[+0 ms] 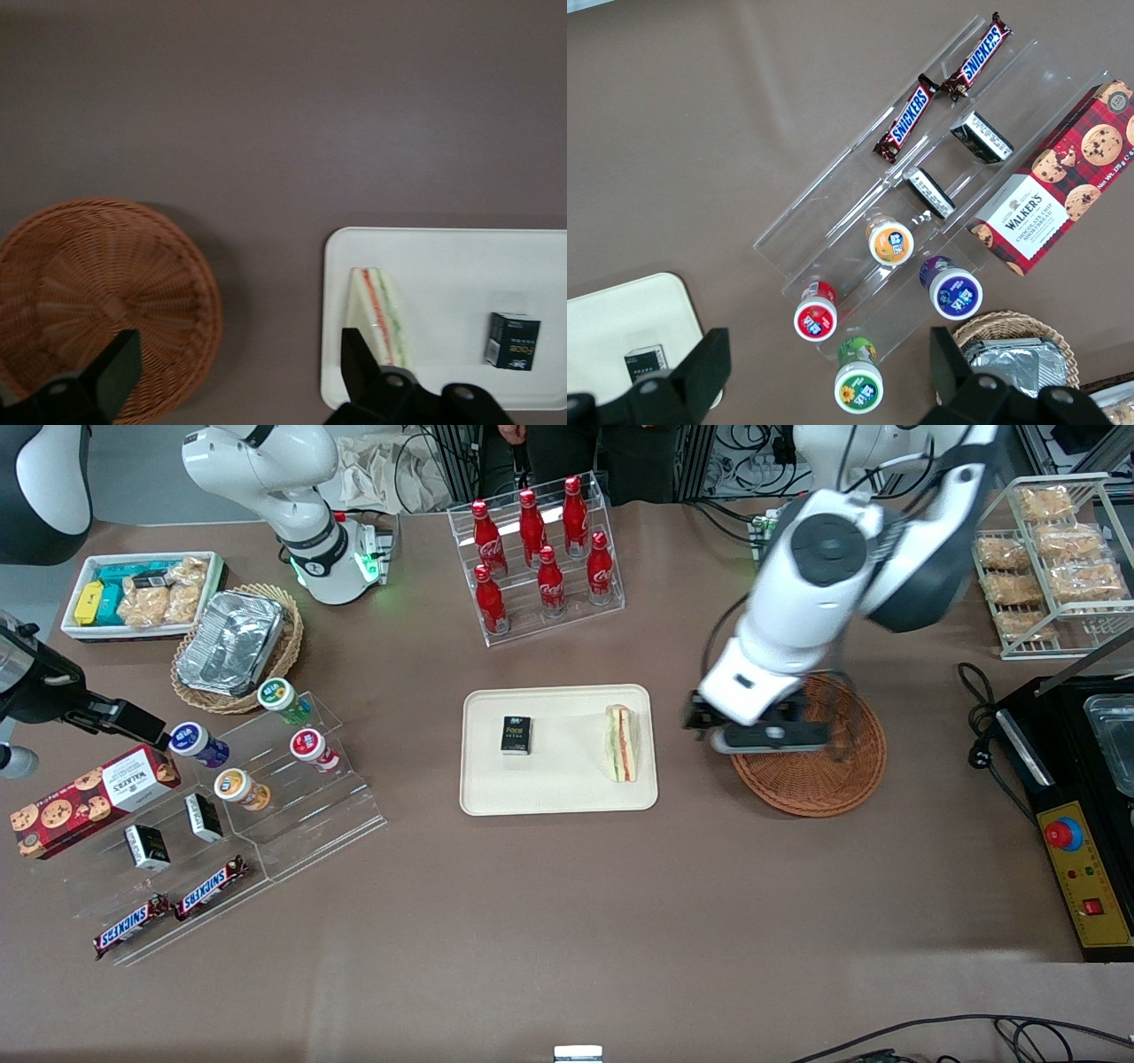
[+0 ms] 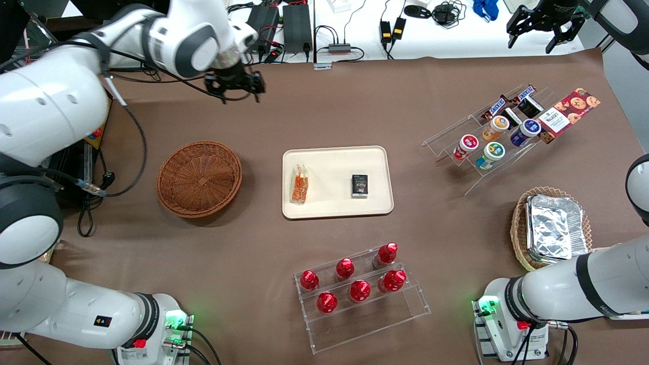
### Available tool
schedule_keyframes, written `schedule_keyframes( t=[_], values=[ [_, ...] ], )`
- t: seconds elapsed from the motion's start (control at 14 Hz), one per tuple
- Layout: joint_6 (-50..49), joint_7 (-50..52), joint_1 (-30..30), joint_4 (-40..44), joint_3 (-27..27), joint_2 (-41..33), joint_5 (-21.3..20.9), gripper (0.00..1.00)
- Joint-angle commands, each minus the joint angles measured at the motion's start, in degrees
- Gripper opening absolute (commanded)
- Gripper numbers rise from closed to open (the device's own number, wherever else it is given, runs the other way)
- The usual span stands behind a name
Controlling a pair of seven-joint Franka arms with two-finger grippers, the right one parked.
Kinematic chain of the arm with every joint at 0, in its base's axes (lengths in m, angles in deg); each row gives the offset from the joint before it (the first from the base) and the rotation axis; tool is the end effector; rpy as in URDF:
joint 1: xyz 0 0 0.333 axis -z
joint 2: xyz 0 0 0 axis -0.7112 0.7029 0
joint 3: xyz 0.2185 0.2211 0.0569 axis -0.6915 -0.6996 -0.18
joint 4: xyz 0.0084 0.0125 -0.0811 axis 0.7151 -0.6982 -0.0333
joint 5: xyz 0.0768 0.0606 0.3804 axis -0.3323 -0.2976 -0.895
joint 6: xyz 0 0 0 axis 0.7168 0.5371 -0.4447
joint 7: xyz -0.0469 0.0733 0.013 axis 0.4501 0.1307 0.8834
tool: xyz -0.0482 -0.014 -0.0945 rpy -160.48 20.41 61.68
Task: Place sandwich from basket to tray
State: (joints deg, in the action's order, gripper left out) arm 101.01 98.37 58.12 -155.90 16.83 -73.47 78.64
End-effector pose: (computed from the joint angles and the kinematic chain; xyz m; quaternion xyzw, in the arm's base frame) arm 0.5356 -0.2715 0.4935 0.9989 0.0300 0.0347 0.0114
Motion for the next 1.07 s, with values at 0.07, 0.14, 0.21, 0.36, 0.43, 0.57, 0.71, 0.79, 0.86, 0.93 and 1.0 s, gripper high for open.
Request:
schedule_keyframes(
  t=[0.07,0.14,0.21,0.36,0.43,0.57,0.71,0.79,0.86,0.93,1.0],
  values=[
    [-3.24,-0.69,-2.75,-1.53,0.40,-3.42,-0.83,1.00],
    [-4.72,-1.74,-4.07,-1.97,0.49,-4.48,-0.92,1.00],
    [-5.96,-3.58,-4.34,-2.15,0.40,-5.62,-0.84,1.00],
    [-7.11,-9.27,-6.53,-2.68,0.31,-7.12,-0.57,1.00],
    [-7.11,-12.36,-7.59,-2.77,0.31,-8.08,-0.14,1.00],
    [-7.29,-14.58,-8.82,-2.15,0.40,-9.23,-0.13,1.00],
    [-7.72,-14.58,-11.19,-2.15,0.40,-10.81,-0.22,1.00],
    [-8.51,-14.67,-11.37,-1.54,0.40,-10.99,-0.57,1.00],
    [-8.87,-14.67,-11.55,-0.49,0.31,-10.91,-0.48,1.00],
    [-9.91,-14.67,-11.47,0.13,0.23,-10.82,-0.92,1.00],
    [-11.06,-16.67,-11.81,0.31,0.14,-10.99,-1.10,1.00]
  ],
)
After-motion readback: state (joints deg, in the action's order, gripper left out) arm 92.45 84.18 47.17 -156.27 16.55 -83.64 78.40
